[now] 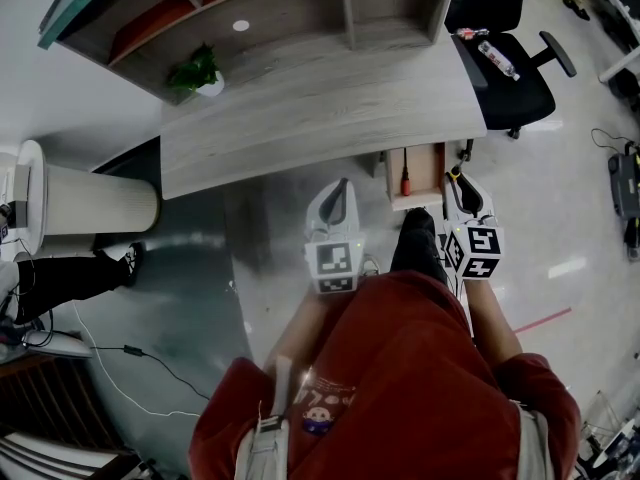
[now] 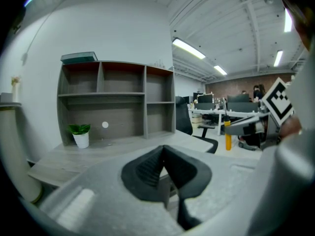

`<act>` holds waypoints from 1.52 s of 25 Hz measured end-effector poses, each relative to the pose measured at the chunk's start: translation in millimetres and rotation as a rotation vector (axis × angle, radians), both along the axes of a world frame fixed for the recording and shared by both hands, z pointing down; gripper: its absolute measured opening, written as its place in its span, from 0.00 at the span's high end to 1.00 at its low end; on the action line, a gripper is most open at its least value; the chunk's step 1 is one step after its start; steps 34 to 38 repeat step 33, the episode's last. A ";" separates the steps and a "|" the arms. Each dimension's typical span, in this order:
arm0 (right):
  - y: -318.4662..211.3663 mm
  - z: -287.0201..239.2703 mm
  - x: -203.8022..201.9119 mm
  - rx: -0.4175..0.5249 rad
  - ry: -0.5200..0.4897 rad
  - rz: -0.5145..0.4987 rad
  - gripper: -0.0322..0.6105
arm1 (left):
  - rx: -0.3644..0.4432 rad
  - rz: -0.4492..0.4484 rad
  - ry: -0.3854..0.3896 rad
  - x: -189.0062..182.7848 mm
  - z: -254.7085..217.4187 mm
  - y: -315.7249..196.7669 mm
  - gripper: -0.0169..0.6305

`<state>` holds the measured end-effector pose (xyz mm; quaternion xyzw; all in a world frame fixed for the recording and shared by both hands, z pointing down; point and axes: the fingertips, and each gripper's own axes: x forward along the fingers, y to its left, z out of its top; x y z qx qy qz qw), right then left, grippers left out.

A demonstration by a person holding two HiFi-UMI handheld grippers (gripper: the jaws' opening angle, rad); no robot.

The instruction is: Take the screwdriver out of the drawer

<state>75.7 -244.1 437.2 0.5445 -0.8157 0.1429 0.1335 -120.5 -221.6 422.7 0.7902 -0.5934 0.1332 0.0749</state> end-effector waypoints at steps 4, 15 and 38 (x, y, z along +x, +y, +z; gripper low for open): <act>0.0 -0.8 -1.8 -0.004 -0.002 -0.003 0.83 | -0.010 0.003 0.000 -0.5 1.7 -0.6 0.98; 5.4 1.0 -3.8 -0.012 0.006 -0.029 0.83 | -0.007 0.025 0.009 7.8 -0.1 -3.9 0.98; 4.3 6.4 -4.1 -0.027 0.014 -0.035 0.83 | -0.012 0.031 0.008 8.8 2.2 -5.1 0.98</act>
